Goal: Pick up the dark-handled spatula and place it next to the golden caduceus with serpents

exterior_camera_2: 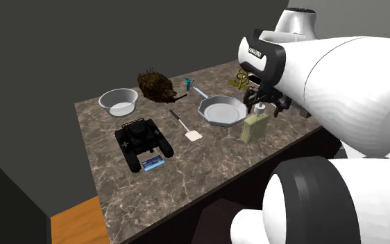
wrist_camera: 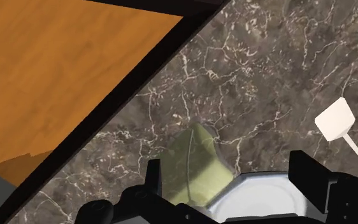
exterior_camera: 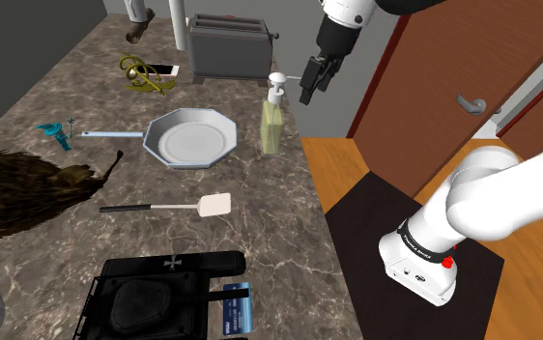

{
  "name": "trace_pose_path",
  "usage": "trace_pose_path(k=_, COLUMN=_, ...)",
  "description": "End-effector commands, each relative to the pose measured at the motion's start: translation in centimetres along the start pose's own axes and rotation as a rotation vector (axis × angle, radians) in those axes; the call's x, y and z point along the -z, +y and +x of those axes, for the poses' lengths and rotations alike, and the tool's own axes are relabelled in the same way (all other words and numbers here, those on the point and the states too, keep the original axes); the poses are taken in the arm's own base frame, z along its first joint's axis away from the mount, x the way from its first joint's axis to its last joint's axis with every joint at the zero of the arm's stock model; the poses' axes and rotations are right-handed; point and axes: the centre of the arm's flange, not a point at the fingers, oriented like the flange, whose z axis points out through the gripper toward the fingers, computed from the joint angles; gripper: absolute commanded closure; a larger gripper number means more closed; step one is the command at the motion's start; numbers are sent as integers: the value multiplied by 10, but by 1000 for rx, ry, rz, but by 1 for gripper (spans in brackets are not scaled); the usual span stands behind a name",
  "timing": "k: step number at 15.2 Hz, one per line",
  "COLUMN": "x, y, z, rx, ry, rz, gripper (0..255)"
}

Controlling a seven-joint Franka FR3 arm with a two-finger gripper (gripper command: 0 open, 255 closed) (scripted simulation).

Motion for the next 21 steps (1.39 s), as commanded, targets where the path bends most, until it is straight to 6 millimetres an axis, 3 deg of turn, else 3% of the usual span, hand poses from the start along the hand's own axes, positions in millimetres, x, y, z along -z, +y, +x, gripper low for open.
trace_pose_path(k=1, x=-13, y=-18, z=19, rx=47, ry=-3, rz=2, gripper=0)
trace_pose_path(k=11, x=-76, y=-113, z=86, rx=275, ry=-21, rz=6, gripper=0)
trace_pose_path(k=21, x=-140, y=-222, z=129, rx=503, ry=-40, rz=10, gripper=0)
